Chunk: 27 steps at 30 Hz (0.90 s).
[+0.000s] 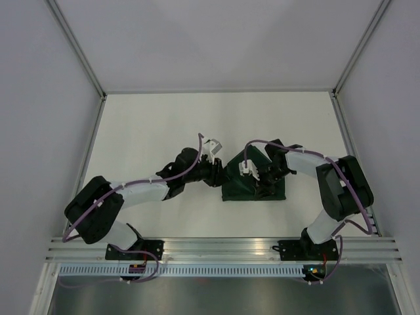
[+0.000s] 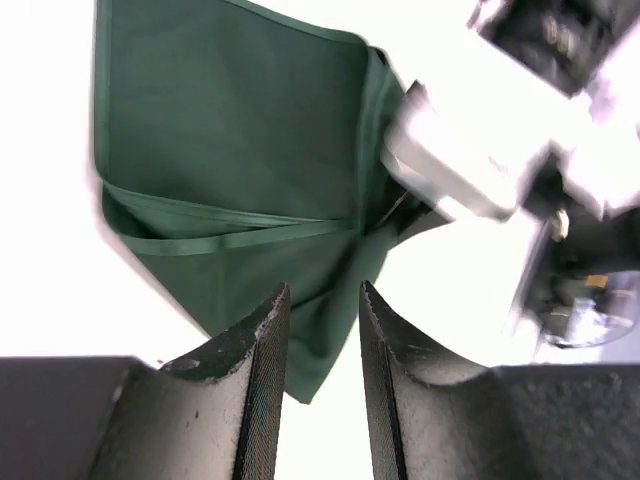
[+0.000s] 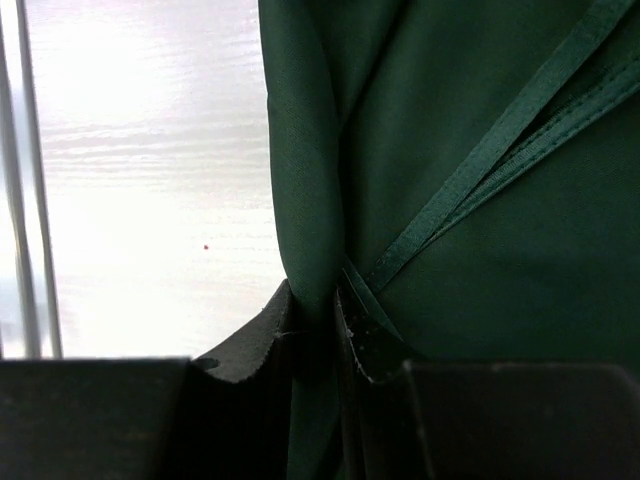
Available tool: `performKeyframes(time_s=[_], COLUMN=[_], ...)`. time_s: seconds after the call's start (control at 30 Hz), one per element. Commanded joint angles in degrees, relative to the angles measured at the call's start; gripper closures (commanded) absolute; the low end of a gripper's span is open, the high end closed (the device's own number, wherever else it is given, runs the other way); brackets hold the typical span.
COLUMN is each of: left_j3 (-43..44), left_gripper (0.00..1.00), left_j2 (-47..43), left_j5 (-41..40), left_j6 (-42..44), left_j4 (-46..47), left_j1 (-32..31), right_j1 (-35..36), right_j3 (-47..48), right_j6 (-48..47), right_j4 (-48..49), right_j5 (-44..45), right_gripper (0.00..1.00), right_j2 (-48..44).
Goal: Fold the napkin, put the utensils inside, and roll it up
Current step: Roll the napkin at the center of the board.
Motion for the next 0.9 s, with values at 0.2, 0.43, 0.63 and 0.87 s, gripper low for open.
performKeyframes(time_s=[0.2,0.43,0.63,0.87], left_j3=[-6.0,0.3,2.5,4.5], left_gripper=[0.6,0.42,0.32,0.25], left_j2=[-0.5,9.5,12.9,14.9], left_j5=[-41.2,-48.8,-41.5,-35.5], left_j6=[29.8,45.8,49.1,50.5], left_j4=[18.5,17.0,14.8,11.2], left_j1=[-22.5,-31.2,-33.9,-33.9], right_j1=[-4.7,-6.0,-6.2,-6.3], right_j3=[5.9,8.6,9.3,9.9], right_j6=[-10.8,-11.7,-11.4,-10.9], right_j4=[-15.9,-18.4,-18.5,-18.1], right_j5=[-5.0,-5.4,-5.6,-5.7], right_gripper=[0.91,0.9,0.9,0.9], right_j2=[11.4,15.2,16.6,18.0])
